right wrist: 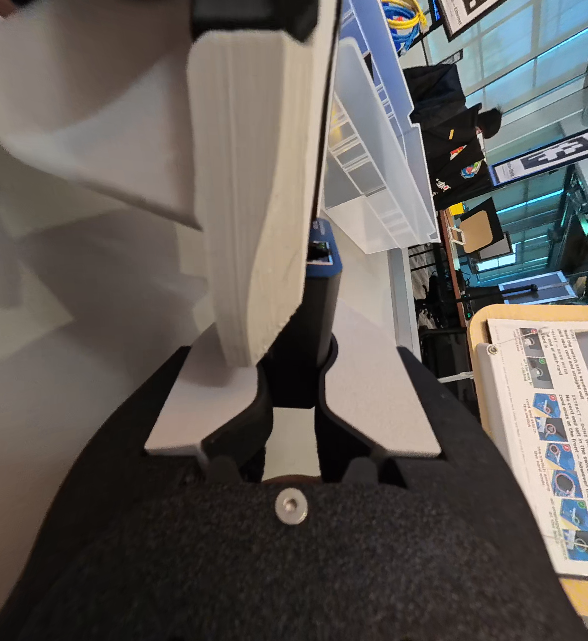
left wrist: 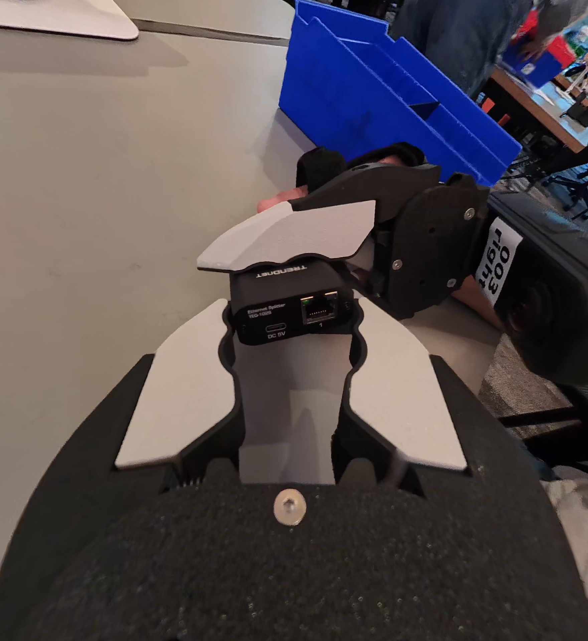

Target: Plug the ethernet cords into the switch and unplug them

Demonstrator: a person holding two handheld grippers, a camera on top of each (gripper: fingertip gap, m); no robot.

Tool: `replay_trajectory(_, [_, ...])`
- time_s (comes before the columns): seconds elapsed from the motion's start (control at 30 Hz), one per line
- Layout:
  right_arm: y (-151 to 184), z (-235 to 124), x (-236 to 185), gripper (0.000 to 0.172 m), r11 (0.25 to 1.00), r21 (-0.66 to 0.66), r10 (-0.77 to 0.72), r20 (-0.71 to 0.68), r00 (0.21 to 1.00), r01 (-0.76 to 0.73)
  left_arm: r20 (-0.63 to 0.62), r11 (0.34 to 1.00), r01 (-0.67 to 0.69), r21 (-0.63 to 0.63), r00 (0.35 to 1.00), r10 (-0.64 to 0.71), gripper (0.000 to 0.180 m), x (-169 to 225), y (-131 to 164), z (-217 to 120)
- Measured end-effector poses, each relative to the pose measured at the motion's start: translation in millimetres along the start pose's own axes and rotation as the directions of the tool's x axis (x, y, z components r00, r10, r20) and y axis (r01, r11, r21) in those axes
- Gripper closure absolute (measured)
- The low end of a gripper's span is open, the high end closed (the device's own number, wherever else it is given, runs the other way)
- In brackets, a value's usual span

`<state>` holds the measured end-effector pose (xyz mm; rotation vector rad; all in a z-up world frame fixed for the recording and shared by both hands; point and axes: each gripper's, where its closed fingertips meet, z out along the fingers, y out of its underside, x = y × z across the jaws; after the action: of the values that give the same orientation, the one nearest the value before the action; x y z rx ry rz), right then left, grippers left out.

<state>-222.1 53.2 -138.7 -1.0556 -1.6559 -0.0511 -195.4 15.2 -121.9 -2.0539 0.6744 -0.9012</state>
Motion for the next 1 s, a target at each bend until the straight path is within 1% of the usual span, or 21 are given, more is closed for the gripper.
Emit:
replay_trajectory(0.03, [2,1,0,0.041,1.0,-0.009,0.008,0.002,1.0,-0.008,0.023,1.0,-0.017,0.007,1.0,0.017,0.117,-2,-1,-1])
replay_trajectory(0.07, [2,3,-1,0.034,1.0,-0.013,0.027,0.013,1.0,-0.027,0.044,0.999,-0.04,0.012,0.998,0.039,0.117,-4,-2,-2])
replay_trajectory(0.13, [3,4,0,0.146,0.997,-0.015,0.082,0.028,0.996,-0.081,0.081,0.997,-0.079,-0.002,0.994,0.079,0.121,-6,0,-12])
replay_trajectory(0.2, [6,3,3,0.146,0.988,-0.014,0.157,0.042,0.987,-0.157,0.139,0.994,-0.104,0.013,0.985,0.101,0.113,-13,6,-32])
replay_trajectory(0.27, [13,1,9,0.146,0.976,-0.023,0.217,0.046,0.975,-0.216,0.174,0.992,-0.126,0.017,0.977,0.121,0.111,-18,20,-52])
replay_trajectory(0.37, [20,-5,22,0.146,0.974,-0.033,0.225,0.025,0.974,-0.225,0.246,0.992,-0.127,0.023,0.962,0.117,0.113,-30,53,-74])
replay_trajectory(0.43, [23,-8,33,0.146,0.975,-0.032,0.218,-0.008,0.976,-0.218,0.283,0.992,-0.123,-0.02,0.951,0.124,0.111,-34,69,-81])
replay_trajectory(0.5, [29,-9,39,0.146,0.982,-0.06,0.178,-0.038,0.983,-0.18,0.321,0.986,-0.168,0.008,0.934,0.157,0.112,-35,63,-89])
replay_trajectory(0.57, [34,-9,43,0.146,0.985,-0.081,0.147,-0.054,0.988,-0.151,0.315,0.978,-0.197,0.065,0.934,0.167,0.113,-32,54,-92])
replay_trajectory(0.6, [35,-9,44,0.146,0.985,-0.085,0.144,-0.057,0.988,-0.149,0.304,0.978,-0.19,0.084,0.94,0.156,0.113,-31,52,-91])
replay_trajectory(0.73, [33,-13,49,0.146,0.99,-0.066,0.118,-0.068,0.991,-0.123,0.26,0.988,-0.127,0.082,0.96,0.102,0.109,-33,55,-89])
replay_trajectory(0.87, [28,-14,50,0.146,0.991,-0.016,0.134,-0.075,0.988,-0.136,0.282,0.986,-0.143,0.09,0.953,0.112,0.11,-38,53,-94])
replay_trajectory(1.0, [34,-12,47,0.146,0.99,-0.035,0.136,-0.069,0.988,-0.139,0.306,0.984,-0.157,0.08,0.944,0.126,0.114,-42,53,-96])
